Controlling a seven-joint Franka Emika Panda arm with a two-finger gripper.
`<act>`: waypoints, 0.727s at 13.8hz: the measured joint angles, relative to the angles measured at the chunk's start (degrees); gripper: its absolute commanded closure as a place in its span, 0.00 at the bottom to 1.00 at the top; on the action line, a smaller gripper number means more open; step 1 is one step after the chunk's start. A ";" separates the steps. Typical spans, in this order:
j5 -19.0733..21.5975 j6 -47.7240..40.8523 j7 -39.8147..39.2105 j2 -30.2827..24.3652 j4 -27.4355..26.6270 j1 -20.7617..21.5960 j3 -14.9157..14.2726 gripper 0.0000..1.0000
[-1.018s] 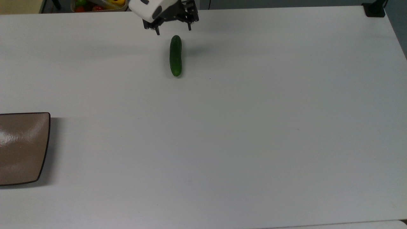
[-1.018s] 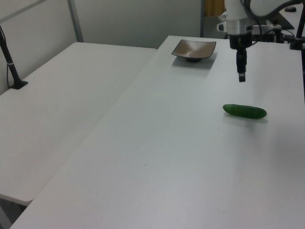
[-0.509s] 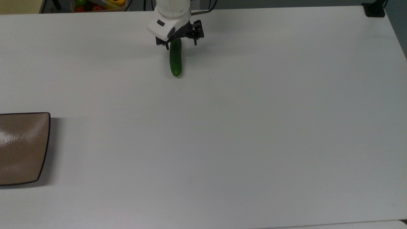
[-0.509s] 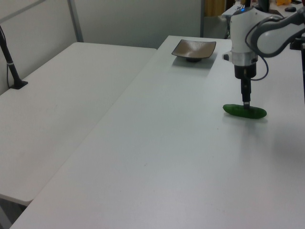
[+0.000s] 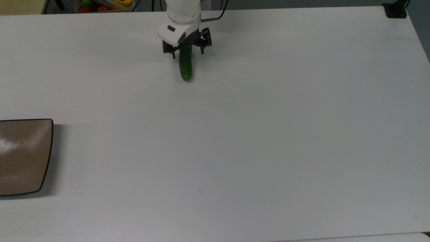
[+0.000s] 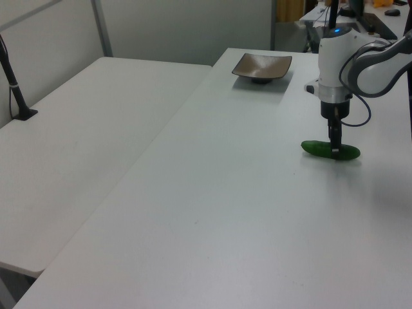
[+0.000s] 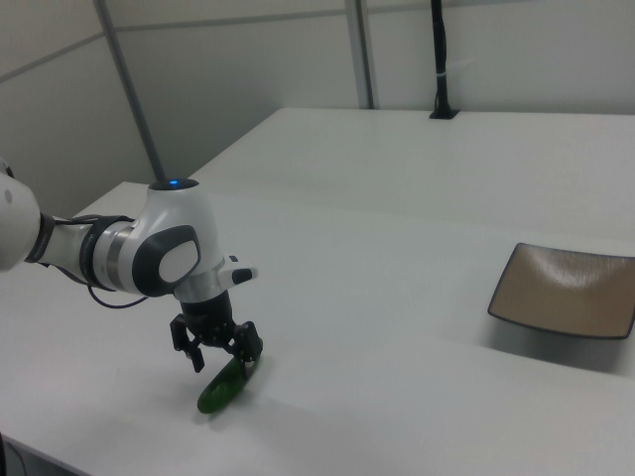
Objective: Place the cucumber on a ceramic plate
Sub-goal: 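Lower the gripper over the cucumber and close it around its middle, then lift the grasped cucumber up off the table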
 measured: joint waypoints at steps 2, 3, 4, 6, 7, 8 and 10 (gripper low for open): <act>-0.01 0.46 0.00 0.40 -0.12 0.00 0.00 0.67; -0.01 0.96 0.00 0.70 -0.13 -0.04 0.00 0.79; -0.01 1.33 0.00 0.95 -0.13 -0.13 -0.01 0.88; -0.01 1.43 0.00 0.98 -0.12 -0.26 -0.01 0.90; -0.01 1.44 0.00 0.97 -0.11 -0.29 -0.01 0.90; -0.01 1.44 0.00 0.96 -0.10 -0.42 -0.01 0.90; -0.01 1.45 0.00 0.75 0.32 -0.87 -0.03 0.90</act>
